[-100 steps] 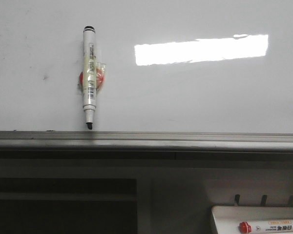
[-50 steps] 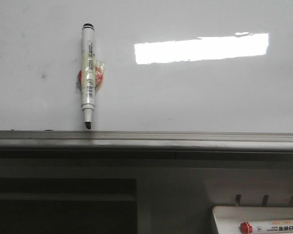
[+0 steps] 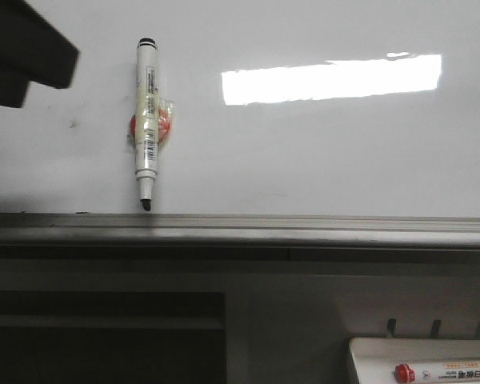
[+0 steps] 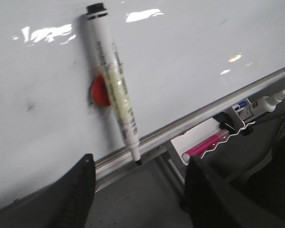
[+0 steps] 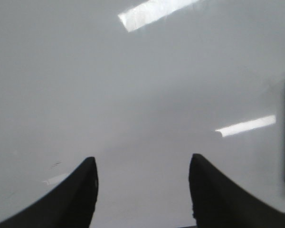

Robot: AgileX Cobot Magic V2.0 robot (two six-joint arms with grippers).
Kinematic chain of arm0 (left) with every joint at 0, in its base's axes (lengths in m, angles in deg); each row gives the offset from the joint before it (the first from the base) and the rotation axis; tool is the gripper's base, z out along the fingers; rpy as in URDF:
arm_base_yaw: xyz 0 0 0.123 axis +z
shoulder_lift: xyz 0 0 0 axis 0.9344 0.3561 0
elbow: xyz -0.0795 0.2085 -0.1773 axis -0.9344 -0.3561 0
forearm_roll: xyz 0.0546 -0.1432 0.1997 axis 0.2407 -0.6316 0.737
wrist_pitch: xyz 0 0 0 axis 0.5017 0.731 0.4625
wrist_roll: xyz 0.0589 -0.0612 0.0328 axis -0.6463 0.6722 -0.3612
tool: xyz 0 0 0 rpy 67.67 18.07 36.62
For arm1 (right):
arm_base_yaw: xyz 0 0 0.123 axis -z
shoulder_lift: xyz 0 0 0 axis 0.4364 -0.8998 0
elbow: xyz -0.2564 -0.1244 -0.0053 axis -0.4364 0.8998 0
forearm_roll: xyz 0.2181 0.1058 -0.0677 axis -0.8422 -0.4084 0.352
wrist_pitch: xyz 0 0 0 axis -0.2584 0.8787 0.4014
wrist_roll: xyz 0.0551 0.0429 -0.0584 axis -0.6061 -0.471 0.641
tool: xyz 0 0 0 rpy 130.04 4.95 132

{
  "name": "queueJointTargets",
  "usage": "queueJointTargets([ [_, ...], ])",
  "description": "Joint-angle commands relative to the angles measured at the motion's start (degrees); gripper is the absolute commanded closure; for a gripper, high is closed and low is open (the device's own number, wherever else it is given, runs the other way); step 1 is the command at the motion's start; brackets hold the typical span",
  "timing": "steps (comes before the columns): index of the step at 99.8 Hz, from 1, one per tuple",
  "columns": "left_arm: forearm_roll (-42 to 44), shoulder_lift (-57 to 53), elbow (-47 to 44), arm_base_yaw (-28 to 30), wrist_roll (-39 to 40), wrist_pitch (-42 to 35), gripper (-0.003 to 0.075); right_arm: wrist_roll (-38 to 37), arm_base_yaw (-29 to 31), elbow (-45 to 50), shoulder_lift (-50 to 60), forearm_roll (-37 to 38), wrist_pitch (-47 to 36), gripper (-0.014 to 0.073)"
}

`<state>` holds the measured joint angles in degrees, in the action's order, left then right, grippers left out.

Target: Write number 2 on whiteboard

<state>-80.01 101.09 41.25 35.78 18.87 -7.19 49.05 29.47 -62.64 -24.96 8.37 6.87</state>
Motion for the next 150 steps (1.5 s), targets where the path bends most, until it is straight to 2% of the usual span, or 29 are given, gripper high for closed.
queueJointTargets([
  [1, -2.1, 3.8, 2.5, -3.6, 1.9, -8.1, 0.0345, 1.0, -0.2, -1.9, -1.0, -0.2, -4.1, 0.0214],
  [21, -2.5, 12.4, 2.5, -4.8, 3.1, -11.6, 0.0345, 1.0, -0.2, -1.9, -1.0, -0.2, -3.3, 0.0214],
  [46, -6.5, 15.4, 2.5, -4.8, 3.1, -18.1, 0.0345, 1.0, -0.2, -1.9, -1.0, -0.9, -2.9, 0.0214],
  [72, -6.5, 18.6, 2.5, -4.8, 3.1, -18.5, 0.0352, 1.0, -2.3, -1.9, -1.0, -1.3, -3.5, 0.0214],
  [83, -6.5, 19.5, 2.5, -4.8, 3.1, -18.5, 0.0437, 1.2, -4.1, -1.9, -1.0, -1.3, -3.4, 0.0214],
  [95, -6.0, 19.2, 2.5, -4.8, 3.0, -18.4, 0.0662, 4.3, -6.4, -3.0, -1.0, -2.3, -2.5, 0.0214],
  [98, -5.5, 18.8, 2.5, -4.8, 2.5, -18.4, 0.0739, 5.6, -7.0, -3.7, -1.0, -3.0, -1.9, 0.0214],
  [112, -2.0, 15.3, 3.9, -6.2, -0.5, -15.6, 0.0741, 18.2, -10.6, -9.0, -2.8, -9.6, 2.3, 0.0214],
  [121, 3.1, 12.1, 6.4, -8.1, -5.6, -10.6, 0.0741, 30.8, -13.1, -13.4, -6.2, -16.6, 7.4, 0.0214],
  [129, 7.0, 9.2, 9.1, -10.3, -14.1, -3.7, 0.0741, 43.2, -15.7, -17.2, -10.3, -24.5, 13.4, 0.0214],
  [136, 9.0, 7.2, 11.5, -12.3, -21.4, 2.8, 0.0741, 50.7, -19.8, -19.8, -13.6, -29.3, 14.8, 0.0214],
  [150, 9.5, 4.0, 14.1, -14.8, -32.8, 11.7, 0.0741, 58.8, -28.6, -24.3, -20.8, -29.5, 17.2, 0.0214],
])
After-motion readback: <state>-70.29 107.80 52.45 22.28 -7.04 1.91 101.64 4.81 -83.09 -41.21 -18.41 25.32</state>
